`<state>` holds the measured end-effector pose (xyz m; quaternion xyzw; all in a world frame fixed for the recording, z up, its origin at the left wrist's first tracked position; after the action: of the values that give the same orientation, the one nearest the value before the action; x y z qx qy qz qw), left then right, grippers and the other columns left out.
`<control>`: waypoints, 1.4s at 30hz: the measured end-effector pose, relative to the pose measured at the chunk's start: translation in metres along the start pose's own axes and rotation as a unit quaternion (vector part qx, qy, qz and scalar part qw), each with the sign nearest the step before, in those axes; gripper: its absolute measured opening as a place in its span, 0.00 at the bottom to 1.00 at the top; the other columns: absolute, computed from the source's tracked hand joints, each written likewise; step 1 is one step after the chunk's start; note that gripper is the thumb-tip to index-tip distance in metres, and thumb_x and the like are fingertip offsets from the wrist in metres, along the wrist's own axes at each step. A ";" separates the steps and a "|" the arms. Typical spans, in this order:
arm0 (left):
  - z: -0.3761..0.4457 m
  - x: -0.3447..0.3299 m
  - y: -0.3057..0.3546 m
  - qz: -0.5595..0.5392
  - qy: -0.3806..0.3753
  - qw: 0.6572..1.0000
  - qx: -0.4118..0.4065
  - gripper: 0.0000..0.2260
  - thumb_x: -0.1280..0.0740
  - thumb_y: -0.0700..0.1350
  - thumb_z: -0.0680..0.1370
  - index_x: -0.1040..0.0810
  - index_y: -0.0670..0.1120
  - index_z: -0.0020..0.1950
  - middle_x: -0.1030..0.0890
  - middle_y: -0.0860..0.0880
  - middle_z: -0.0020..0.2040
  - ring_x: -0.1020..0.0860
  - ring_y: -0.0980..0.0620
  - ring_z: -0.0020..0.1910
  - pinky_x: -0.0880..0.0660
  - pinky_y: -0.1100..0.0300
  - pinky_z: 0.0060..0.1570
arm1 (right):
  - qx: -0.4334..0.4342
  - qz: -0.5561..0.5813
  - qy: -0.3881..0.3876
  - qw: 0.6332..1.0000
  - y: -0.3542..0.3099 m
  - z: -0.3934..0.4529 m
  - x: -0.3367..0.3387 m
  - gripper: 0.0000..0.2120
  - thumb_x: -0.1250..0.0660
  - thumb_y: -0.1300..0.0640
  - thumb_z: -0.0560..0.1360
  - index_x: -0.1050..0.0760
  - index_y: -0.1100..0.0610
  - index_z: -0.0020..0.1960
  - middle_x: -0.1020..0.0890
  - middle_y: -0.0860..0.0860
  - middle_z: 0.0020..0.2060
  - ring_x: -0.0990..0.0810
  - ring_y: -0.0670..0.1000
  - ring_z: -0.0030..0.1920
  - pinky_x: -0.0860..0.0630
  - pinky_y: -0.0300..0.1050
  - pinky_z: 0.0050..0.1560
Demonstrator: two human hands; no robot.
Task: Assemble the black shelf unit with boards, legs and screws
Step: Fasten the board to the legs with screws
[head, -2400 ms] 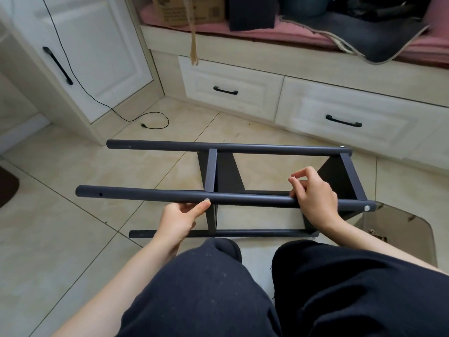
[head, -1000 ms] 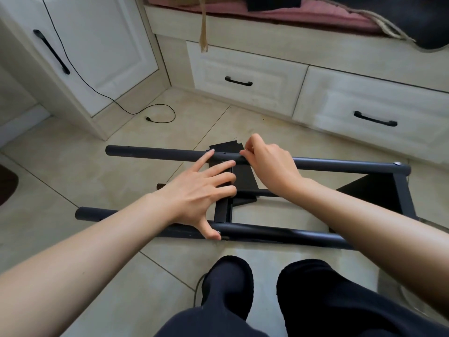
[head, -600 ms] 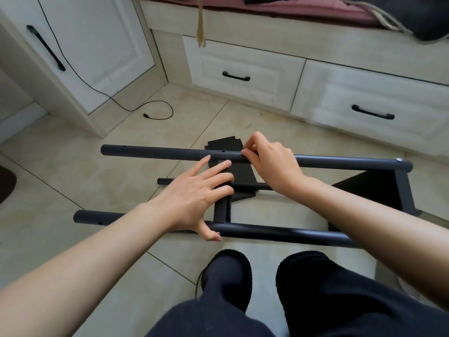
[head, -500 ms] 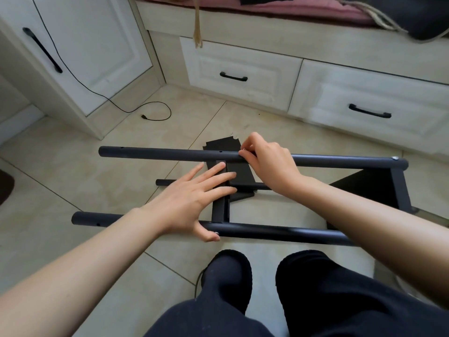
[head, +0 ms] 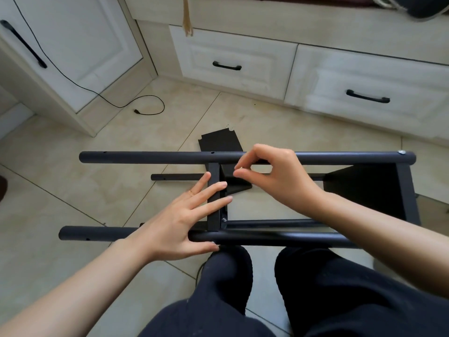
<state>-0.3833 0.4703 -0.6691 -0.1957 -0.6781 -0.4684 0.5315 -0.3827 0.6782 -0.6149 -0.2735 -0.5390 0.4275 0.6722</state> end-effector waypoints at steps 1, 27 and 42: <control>-0.001 0.000 0.001 0.004 0.004 1.000 -0.002 0.39 0.29 0.61 0.76 0.43 0.56 0.82 0.52 0.59 0.83 0.59 0.51 0.82 0.53 0.51 0.76 | -0.012 0.029 -0.018 0.999 0.001 -0.005 -0.001 0.04 0.25 0.61 0.73 0.19 0.60 0.45 0.15 0.49 0.41 0.16 0.48 0.44 0.20 0.46 0.51; 0.000 0.002 0.002 0.045 0.044 0.998 -0.019 0.39 0.31 0.63 0.74 0.38 0.48 0.80 0.44 0.52 0.83 0.51 0.46 0.82 0.46 0.50 0.79 | -0.247 0.096 -0.321 0.909 0.055 -0.019 -0.096 0.13 0.30 0.61 0.76 0.22 0.48 0.36 0.19 0.43 0.31 0.22 0.38 0.30 0.26 0.31 0.36; -0.003 0.000 0.006 0.037 0.055 0.998 -0.021 0.37 0.29 0.62 0.74 0.33 0.46 0.78 0.39 0.48 0.81 0.47 0.43 0.82 0.41 0.49 0.77 | -0.351 0.333 -0.350 0.802 0.062 -0.032 -0.101 0.09 0.32 0.64 0.77 0.17 0.58 0.40 0.17 0.53 0.35 0.18 0.47 0.36 0.20 0.39 0.42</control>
<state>-0.3772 0.4705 -0.6664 -0.2057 -0.6300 -0.4731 0.5805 -0.3750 0.6237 -0.7247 -0.4853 -0.7266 0.4732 0.1125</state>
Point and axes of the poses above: each hand's wrist, its own z-axis towards the middle knuckle, its own x-axis out of the back of the hand, y = z × x, the point moved 5 cm from there along z, towards the middle knuckle
